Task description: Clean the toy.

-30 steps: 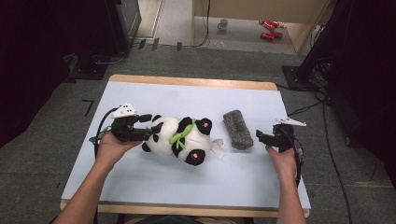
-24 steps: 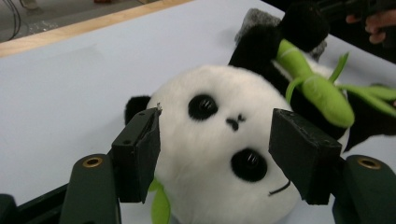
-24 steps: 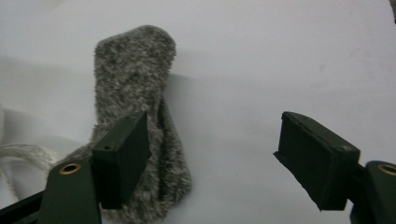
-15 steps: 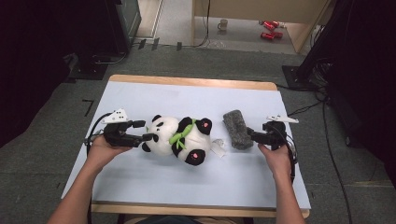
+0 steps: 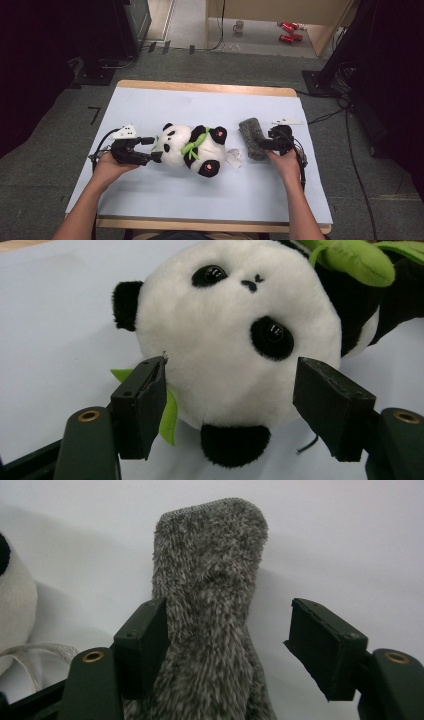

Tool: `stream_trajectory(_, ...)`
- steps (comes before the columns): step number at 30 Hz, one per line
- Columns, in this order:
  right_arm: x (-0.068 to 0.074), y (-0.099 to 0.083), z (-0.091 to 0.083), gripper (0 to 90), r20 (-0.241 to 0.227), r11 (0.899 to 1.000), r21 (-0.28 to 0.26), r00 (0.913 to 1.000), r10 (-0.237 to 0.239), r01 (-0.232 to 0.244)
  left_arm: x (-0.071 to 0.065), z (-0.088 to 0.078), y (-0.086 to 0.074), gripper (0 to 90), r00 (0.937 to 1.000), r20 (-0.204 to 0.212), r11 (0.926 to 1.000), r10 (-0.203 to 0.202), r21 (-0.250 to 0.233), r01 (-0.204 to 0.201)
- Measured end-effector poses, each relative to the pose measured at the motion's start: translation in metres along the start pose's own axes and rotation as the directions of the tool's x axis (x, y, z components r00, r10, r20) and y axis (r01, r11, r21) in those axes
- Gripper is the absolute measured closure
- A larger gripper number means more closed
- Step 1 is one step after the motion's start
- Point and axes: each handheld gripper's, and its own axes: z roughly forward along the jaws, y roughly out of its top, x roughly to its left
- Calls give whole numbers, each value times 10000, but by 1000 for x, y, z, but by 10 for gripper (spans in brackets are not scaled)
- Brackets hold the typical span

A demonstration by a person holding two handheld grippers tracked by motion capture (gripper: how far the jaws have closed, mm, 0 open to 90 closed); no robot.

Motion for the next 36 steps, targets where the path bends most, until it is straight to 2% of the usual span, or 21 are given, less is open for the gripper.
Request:
stream_trajectory(4,-2,1,5,333,12,10000,7,10000,16,-16,-1,7,-3,271,10000,-11,9999,50,93,-50)
stream_trajectory(5,-4,3,8,333,-17,9999,122,9999,120,-120,-2,13,-6,251,9999,121,9995,-87,291,84)
stream_trajectory(8,-4,4,11,337,-89,9996,187,9998,193,-191,-1,16,-7,224,9998,113,9995,-178,267,175)
stream_trajectory(9,-3,4,14,337,-154,9994,318,9998,150,-145,2,18,-8,216,9986,219,9988,-476,102,474)
stream_trajectory(10,-3,4,14,337,-154,9994,318,9998,150,-145,2,18,-8,201,9986,219,9988,-476,102,474)
stream_trajectory(11,-2,4,18,338,-120,9989,470,9999,62,-56,4,20,-9,181,9963,302,9967,-810,-6,811)
stream_trajectory(12,-2,4,18,338,-120,9989,470,9999,62,-56,4,20,-9,176,9963,302,9967,-810,-6,811)
stream_trajectory(13,-1,4,22,340,-88,9983,587,10000,21,-16,7,22,-13,174,9908,570,9924,-1228,-39,1233)
stream_trajectory(14,0,4,23,340,-91,9983,588,10000,16,-11,9,23,-15,162,9882,672,9904,-1379,-45,1385)
stream_trajectory(18,0,4,27,346,-173,9970,768,9998,58,-45,10,25,-18,152,9877,795,9908,-1349,-29,1356)
stream_trajectory(21,-1,4,31,422,-291,9948,1019,9996,-11,41,9,25,-17,234,9885,865,9919,-1237,-182,1257)
stream_trajectory(24,-4,4,33,523,-476,9925,1191,9983,323,-264,6,24,-15,306,9904,696,9926,-1197,-135,1209)
stream_trajectory(26,-6,4,33,594,-541,9890,1350,9962,689,-611,4,23,-14,349,9884,675,9905,-1363,-98,1373)
stream_trajectory(27,-7,4,33,629,-565,9881,1365,9953,791,-708,3,23,-13,378,9892,634,9911,-1324,-86,1332)
stream_trajectory(30,-8,5,33,712,-585,9883,1396,9958,705,-618,1,24,-11,447,9906,603,9924,-1230,-26,1234)
stream_trajectory(33,-7,7,30,750,-550,9877,1368,9949,842,-760,-1,27,-9,474,9880,589,9898,-1425,16,1426)
stream_trajectory(36,-7,7,26,770,-565,9891,1301,9955,766,-687,-4,30,-6,475,9835,527,9849,-1732,57,1731)
